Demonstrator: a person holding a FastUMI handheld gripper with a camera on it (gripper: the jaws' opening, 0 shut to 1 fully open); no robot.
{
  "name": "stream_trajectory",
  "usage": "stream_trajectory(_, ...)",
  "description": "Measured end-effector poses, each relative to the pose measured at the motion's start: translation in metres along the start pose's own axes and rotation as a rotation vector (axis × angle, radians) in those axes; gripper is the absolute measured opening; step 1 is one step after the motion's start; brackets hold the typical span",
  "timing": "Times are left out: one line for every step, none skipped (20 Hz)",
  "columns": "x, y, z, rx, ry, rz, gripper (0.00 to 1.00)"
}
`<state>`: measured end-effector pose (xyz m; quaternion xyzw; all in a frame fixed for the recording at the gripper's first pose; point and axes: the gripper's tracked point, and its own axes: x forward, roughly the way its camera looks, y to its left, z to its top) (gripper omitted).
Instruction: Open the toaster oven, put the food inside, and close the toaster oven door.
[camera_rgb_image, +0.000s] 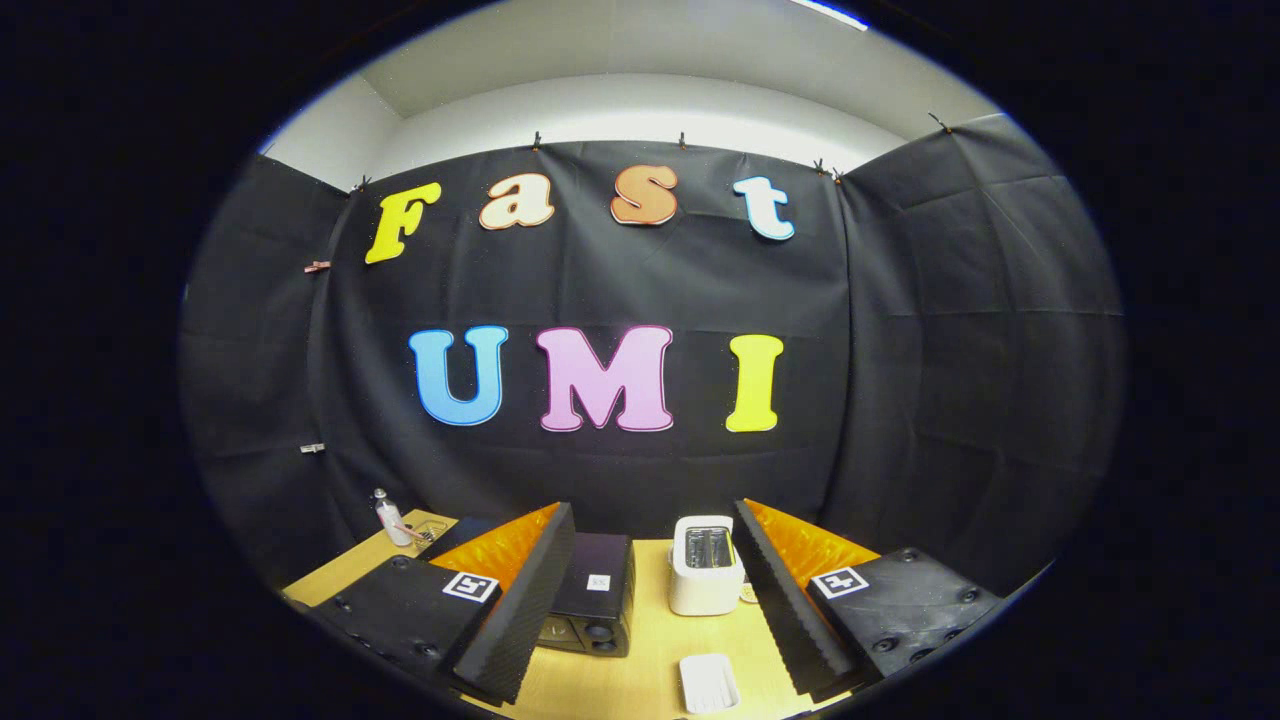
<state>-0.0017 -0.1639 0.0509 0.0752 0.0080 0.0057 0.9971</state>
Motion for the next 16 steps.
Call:
stream_trajectory(-0.001, -0.004, -0.002, -0.008, 0.0, -0.001, 0.97)
stream_trajectory(-0.002, -0.006, -0.004, -0.012, 0.004, -0.004, 0.97)
stream_trajectory(-0.002, -0.008, -0.005, -0.01, 0.006, -0.004, 0.97)
stream_trajectory(-0.002, -0.007, -0.007, -0.001, 0.011, 0.0, 0.98)
stream_trajectory(-0.001, -0.008, -0.007, 0.004, 0.014, 0.003, 0.97)
stream_trajectory(0.0, -0.01, -0.007, 0.005, 0.012, 0.0, 0.97)
stream_trajectory(0.0, -0.013, -0.008, 0.003, 0.011, -0.002, 0.97)
stream_trajectory(0.001, -0.013, -0.009, 0.003, 0.015, -0.003, 0.97)
stream_trajectory(0.001, -0.014, -0.009, 0.003, 0.015, -0.001, 0.97)
stream_trajectory(0.002, -0.014, -0.008, 0.003, 0.015, -0.002, 0.97)
stream_trajectory(0.002, -0.015, -0.008, 0.004, 0.014, -0.003, 0.97)
stream_trajectory(0.003, -0.015, -0.008, 0.006, 0.014, -0.005, 0.97)
stream_trajectory(0.003, -0.016, -0.007, 0.009, 0.013, -0.006, 0.97)
stream_trajectory(0.003, -0.016, -0.008, 0.013, 0.013, -0.009, 0.97)
stream_trajectory(0.003, -0.017, -0.009, 0.016, 0.014, -0.01, 0.97)
stream_trajectory(0.003, -0.017, -0.01, 0.017, 0.016, -0.011, 0.97)
